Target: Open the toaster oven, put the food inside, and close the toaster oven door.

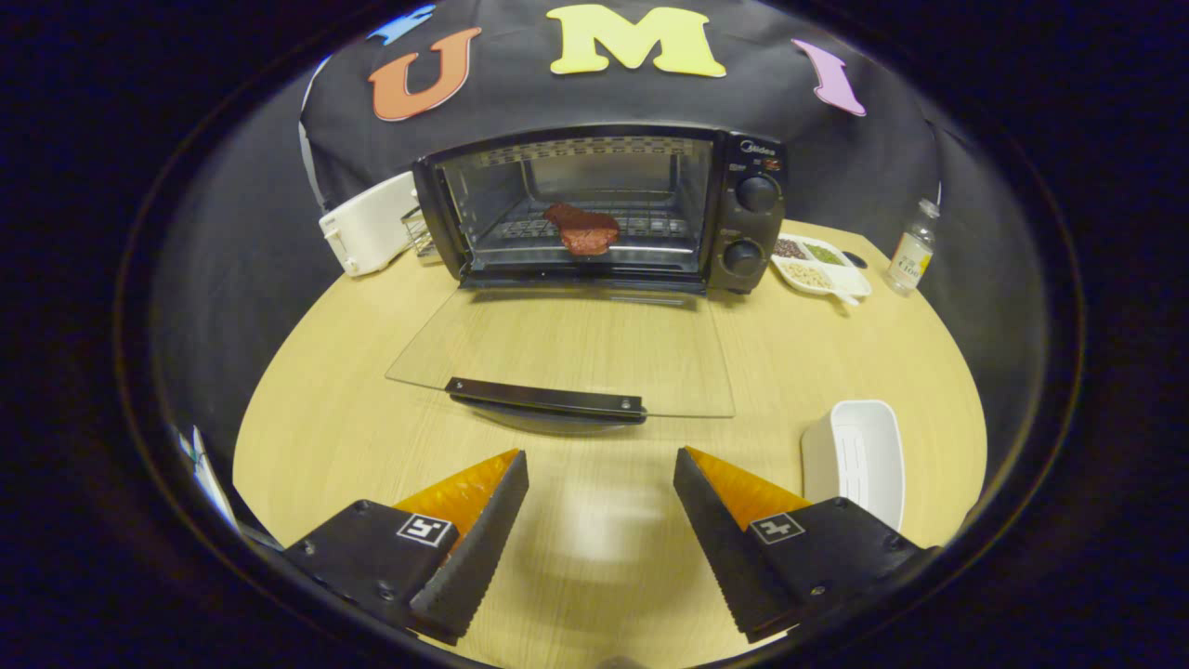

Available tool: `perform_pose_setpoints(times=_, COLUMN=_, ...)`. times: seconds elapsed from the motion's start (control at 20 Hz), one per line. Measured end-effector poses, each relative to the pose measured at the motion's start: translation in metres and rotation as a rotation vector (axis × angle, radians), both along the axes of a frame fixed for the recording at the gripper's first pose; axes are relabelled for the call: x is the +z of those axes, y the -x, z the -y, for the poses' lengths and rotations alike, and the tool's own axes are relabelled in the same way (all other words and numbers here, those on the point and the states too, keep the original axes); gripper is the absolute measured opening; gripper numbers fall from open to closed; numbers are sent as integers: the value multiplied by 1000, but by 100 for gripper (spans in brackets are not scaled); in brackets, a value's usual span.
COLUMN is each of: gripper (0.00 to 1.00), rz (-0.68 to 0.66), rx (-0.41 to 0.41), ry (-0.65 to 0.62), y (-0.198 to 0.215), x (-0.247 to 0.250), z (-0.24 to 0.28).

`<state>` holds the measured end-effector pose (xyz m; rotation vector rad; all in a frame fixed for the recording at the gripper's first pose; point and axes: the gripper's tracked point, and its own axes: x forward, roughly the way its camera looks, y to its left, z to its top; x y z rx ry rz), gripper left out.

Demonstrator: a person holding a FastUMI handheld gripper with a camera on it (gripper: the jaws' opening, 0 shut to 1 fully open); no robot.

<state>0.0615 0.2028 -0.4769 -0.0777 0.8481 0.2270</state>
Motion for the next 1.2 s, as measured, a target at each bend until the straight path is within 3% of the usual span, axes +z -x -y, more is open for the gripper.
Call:
perform_pose_setpoints(times=0.5, gripper=100, rz=-63, rx=-4, ry=50, y=-19, x=-38, z=-19)
perform_pose_setpoints(times=0.85, gripper=100, rz=-58, rx=-2, ry=44, y=-26, x=-24, z=-22)
perform_pose_setpoints(times=1.2, gripper=100, rz=-6, rx=-2, ry=2, y=-32, x=27, z=-26)
